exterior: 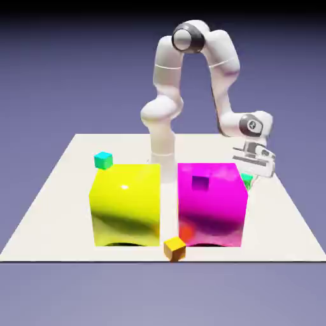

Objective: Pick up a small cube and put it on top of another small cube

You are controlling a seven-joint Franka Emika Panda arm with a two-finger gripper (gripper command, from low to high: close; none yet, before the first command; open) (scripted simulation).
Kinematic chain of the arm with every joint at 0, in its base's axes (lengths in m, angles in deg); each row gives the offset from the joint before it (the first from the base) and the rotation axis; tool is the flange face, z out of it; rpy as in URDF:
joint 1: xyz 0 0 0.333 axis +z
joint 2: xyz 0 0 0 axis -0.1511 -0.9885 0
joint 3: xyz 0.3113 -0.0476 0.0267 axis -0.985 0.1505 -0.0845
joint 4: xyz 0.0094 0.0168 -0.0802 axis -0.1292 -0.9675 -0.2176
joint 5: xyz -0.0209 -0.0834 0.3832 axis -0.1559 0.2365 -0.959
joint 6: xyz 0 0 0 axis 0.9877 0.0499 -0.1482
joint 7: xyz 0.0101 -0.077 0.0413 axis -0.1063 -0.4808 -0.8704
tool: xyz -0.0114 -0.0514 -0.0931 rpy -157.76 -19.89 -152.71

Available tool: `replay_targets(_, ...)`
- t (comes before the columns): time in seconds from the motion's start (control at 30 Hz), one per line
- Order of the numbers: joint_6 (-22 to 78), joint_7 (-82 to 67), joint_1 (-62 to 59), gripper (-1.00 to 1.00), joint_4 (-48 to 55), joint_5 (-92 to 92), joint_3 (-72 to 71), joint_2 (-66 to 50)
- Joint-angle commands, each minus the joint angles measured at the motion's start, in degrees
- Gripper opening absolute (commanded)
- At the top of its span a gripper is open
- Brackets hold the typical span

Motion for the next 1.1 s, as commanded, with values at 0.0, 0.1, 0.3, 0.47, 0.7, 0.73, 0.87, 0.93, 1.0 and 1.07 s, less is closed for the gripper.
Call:
replay_targets(0.0, 1.3, 1.44, -2.06, -1.0, 0.26, -0.85, -2.07, 0.16)
replay_targets(0.1, 5.28, 5.41, -8.27, -1.0, 1.02, -3.93, -8.3, 0.62)
replay_targets(0.3, 13.24, 13.34, -20.68, -1.0, 2.53, -10.08, -20.75, 1.56)
replay_targets(0.47, 23.03, 20.58, -31.06, -1.0, 4.72, -16.44, -30.14, 3.64)
replay_targets(0.7, 38.12, 29.96, -43.6, -1.0, 8.34, -25.42, -40.42, 7.52)
replay_targets(0.73, 40.61, 30.91, -44.51, -1.0, 9.01, -26.62, -40.7, 8.38)
replay_targets(0.87, 46.74, 30.25, -46.01, -1.0, 11.63, -29.55, -38.94, 10.95)
replay_targets(0.93, 45.79, 25.27, -44.53, -1.0, 12.85, -29.06, -35.03, 11.3)
replay_targets(1.0, 44.84, 20.29, -43.05, -1.0, 14.07, -28.58, -31.12, 11.64)
replay_targets(1.07, 43.88, 15.3, -41.58, -1.0, 15.29, -28.09, -27.21, 11.99)
